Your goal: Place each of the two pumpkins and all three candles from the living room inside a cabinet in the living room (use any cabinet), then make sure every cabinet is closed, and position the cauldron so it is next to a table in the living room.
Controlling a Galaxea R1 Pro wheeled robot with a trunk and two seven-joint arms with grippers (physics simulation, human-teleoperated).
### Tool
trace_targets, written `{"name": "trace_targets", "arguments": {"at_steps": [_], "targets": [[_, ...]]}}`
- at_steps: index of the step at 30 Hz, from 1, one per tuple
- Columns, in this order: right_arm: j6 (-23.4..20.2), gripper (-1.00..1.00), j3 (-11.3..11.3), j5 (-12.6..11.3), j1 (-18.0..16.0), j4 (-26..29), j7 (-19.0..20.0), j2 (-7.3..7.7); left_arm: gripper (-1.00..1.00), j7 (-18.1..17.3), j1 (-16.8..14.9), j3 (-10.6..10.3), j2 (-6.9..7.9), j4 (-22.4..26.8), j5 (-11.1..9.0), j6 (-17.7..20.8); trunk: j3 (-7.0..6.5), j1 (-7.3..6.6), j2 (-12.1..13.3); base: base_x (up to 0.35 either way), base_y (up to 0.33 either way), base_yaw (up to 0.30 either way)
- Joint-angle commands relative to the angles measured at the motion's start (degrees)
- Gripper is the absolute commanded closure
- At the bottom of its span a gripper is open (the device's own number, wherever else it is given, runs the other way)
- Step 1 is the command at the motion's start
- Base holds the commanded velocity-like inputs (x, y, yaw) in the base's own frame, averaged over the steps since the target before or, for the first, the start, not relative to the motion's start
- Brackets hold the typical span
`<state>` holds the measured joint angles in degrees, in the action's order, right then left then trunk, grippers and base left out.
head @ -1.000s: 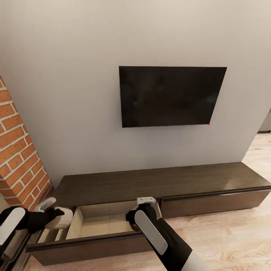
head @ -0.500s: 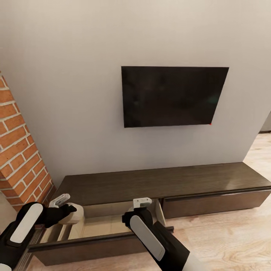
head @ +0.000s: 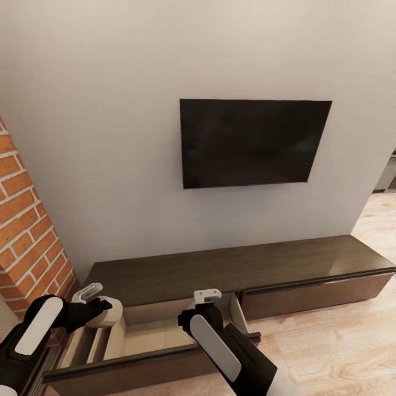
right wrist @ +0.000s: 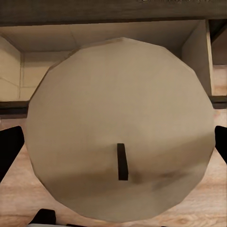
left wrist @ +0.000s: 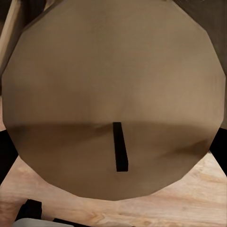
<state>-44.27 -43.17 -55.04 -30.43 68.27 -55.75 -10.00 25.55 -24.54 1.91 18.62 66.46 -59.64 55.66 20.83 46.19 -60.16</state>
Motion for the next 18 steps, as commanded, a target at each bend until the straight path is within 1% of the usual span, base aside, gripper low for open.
{"name": "trace_targets", "arguments": {"at_steps": [1,4,8,13,18], "targets": [[0.1,1.0,-0.1,-0.6,-0.1,0.0,-0.6,0.0,1.0,0.6,0.0,0.0,0.01,0.1,-0.5,0.2,0.07,0.01,0.0,0.125,0.105,-0.039],[0.1,1.0,-0.1,-0.7,-0.1,0.1,-0.5,0.0,1.0,0.6,0.0,0.0,0.01,0.1,-0.6,0.2,0.07,0.01,0.0,0.131,0.109,-0.03],[0.1,1.0,-0.1,-0.7,-0.1,0.1,-0.5,0.0,1.0,0.6,0.0,0.0,0.01,0.1,-0.6,0.2,0.06,0.01,0.0,0.037,0.03,0.006],[0.1,1.0,-0.1,-0.8,-0.1,0.1,-0.5,0.0,1.0,0.7,0.0,0.0,-0.05,0.0,-0.6,0.2,0.06,0.01,0.0,0.006,0.005,0.175],[0.1,1.0,-0.3,-0.8,-0.1,0.9,-0.4,0.0,1.0,0.7,0.0,-0.6,-0.08,0.0,-0.6,0.2,0.06,0.01,0.0,0.001,0.001,0.049]]}}
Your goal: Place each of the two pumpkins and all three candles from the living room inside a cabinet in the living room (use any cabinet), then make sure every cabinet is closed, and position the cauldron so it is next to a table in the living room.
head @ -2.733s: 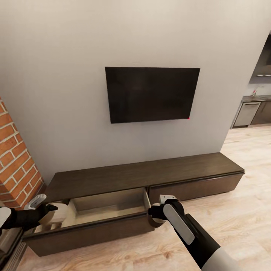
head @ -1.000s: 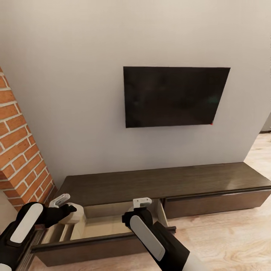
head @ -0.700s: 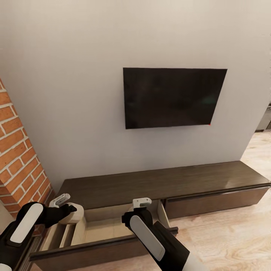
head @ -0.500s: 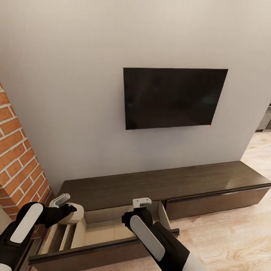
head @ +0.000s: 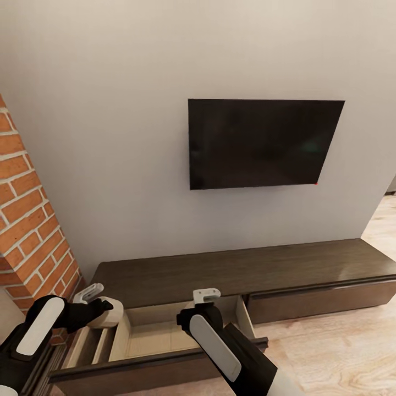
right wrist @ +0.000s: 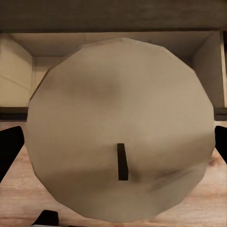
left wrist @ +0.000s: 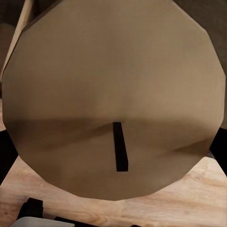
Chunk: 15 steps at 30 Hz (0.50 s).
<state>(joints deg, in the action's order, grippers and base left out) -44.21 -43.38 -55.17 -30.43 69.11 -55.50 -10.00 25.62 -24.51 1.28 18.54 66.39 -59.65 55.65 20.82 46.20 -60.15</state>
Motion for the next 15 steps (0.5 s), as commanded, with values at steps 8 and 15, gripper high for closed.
{"name": "trace_targets", "arguments": {"at_steps": [8,15], "targets": [[1.0,1.0,-0.8,-1.7,-3.9,-5.1,3.4,0.0,1.0,0.6,-0.1,-1.5,-1.91,0.1,-0.5,0.0,0.07,0.01,-0.1,0.0,0.0,0.004],[2.7,1.0,-0.8,-1.3,-5.8,-10.9,12.3,0.0,1.0,1.3,-0.1,-2.0,-4.97,0.1,0.6,-0.4,0.07,0.01,-0.1,0.0,0.0,0.0]]}}
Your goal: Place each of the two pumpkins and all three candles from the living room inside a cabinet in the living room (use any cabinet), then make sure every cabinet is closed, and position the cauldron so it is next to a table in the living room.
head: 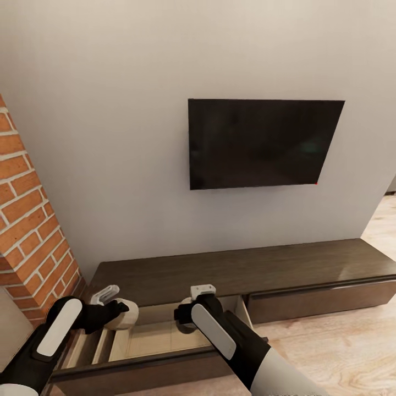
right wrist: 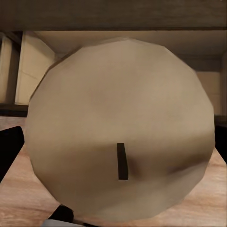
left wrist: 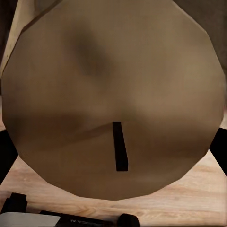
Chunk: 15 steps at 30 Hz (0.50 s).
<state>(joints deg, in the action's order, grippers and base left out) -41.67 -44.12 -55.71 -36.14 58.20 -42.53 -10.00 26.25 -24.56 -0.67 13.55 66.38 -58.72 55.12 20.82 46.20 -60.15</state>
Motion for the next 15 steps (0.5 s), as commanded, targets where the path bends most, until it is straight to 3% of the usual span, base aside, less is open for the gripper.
{"name": "trace_targets", "arguments": {"at_steps": [1,7,15], "targets": [[0.4,1.0,-0.1,-0.6,-0.1,-0.1,-0.3,0.0,1.0,0.7,0.0,-0.1,-0.62,0.1,0.9,0.1,0.07,0.01,-0.1,0.0,0.0,0.0],[0.7,1.0,-0.5,0.2,-0.2,-0.3,0.0,0.0,1.0,0.6,-0.1,-0.3,-3.07,0.0,6.0,-2.3,0.07,0.01,-0.1,0.0,0.0,0.0],[0.7,1.0,-1.3,2.5,-0.2,-0.3,-0.2,0.0,1.0,0.7,0.0,-2.0,-4.09,-0.1,9.5,-3.4,0.07,0.01,-0.1,0.13,0.0,0.0]]}}
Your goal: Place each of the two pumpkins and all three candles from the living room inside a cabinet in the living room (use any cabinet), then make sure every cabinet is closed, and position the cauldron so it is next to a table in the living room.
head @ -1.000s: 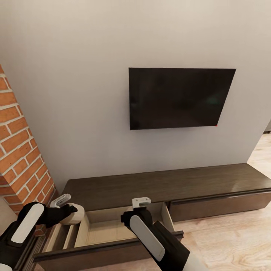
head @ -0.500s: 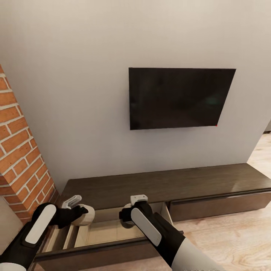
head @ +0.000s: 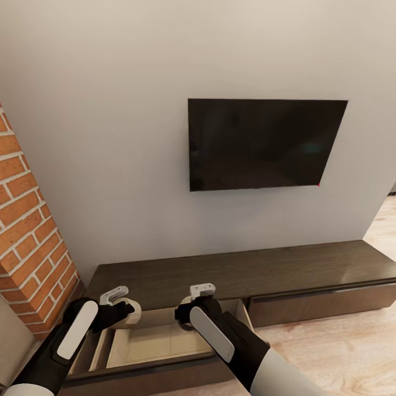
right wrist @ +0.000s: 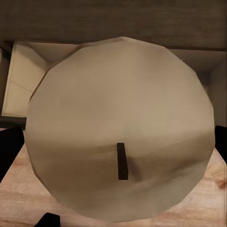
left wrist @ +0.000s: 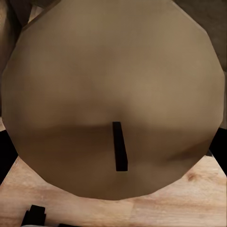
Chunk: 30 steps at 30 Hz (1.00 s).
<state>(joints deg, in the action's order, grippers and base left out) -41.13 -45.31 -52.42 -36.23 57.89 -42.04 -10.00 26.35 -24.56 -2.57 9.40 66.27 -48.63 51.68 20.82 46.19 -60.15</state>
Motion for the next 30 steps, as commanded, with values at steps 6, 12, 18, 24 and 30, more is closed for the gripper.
{"name": "trace_targets", "arguments": {"at_steps": [6,12,18,24,30], "targets": [[0.0,1.0,-0.1,-0.7,-0.1,0.2,-0.8,0.0,1.0,0.8,0.0,-0.2,-0.06,-0.1,-0.1,0.0,0.07,0.01,-0.1,0.021,0.0,0.0],[0.1,1.0,-0.1,-0.7,-0.1,0.1,-0.8,0.0,1.0,0.8,-0.1,-0.2,-0.27,-0.7,-0.4,0.0,0.07,0.01,-0.1,0.001,0.0,0.0],[-0.1,1.0,-0.2,-0.7,-0.1,0.3,-0.7,0.0,1.0,0.8,-0.4,-0.1,-1.09,-4.8,-0.2,0.0,0.07,0.01,-0.1,0.0,0.0,0.0],[-0.2,1.0,-0.2,-0.5,-0.1,0.5,-0.9,0.0,1.0,0.8,-0.5,0.0,-1.23,-5.5,-0.1,0.0,0.05,0.01,-0.1,0.0,0.0,0.026],[-0.1,1.0,-0.2,-0.5,-0.1,0.6,-0.9,0.0,1.0,0.8,-0.5,0.0,-1.23,-5.3,-0.1,0.0,-0.14,0.01,-0.1,0.0,0.0,0.204]]}}
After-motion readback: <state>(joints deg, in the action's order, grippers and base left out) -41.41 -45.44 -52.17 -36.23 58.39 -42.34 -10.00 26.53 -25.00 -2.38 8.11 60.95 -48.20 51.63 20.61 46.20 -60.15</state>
